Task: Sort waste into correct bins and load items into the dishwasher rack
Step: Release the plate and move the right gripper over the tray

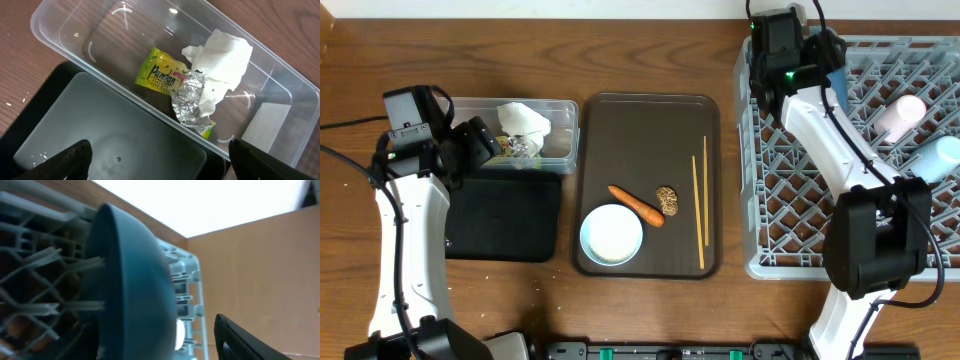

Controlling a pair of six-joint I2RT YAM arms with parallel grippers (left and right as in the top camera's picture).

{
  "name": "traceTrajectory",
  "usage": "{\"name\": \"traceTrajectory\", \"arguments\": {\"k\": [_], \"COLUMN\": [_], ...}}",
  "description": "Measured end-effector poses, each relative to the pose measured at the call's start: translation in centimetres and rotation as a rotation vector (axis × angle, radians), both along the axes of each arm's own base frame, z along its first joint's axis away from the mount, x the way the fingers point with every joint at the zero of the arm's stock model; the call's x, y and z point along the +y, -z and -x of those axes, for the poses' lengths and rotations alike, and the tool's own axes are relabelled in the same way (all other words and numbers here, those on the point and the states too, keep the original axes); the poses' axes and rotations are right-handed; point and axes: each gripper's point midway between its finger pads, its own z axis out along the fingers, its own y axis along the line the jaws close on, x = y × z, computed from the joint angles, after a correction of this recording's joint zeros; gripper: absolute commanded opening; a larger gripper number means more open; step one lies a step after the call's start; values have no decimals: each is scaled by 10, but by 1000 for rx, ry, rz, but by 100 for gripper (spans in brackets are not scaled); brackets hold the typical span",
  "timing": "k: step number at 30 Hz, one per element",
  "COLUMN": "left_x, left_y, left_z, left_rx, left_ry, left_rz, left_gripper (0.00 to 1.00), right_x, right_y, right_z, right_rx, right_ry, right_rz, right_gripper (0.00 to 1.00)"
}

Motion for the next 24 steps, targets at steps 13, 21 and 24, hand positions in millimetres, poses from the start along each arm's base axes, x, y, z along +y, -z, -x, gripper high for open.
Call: {"name": "traceTrajectory", "arguments": {"k": [13,21,24], "left_x": [0,0,0], "left_y": [0,0,0], "left_z": [0,0,0], "left_rx": [0,0,0], "left_ry": [0,0,1], "left_rz": [0,0,0], "left_gripper": [88,88,88], "right_x": [71,145,175], "right_y": [8,-24,-15], "right_z": [17,49,69], "right_rx": [65,111,196], "right_ry": [-258,-502,-538], "right_rz": [-497,-870,-944], "right_gripper": [74,64,62]}}
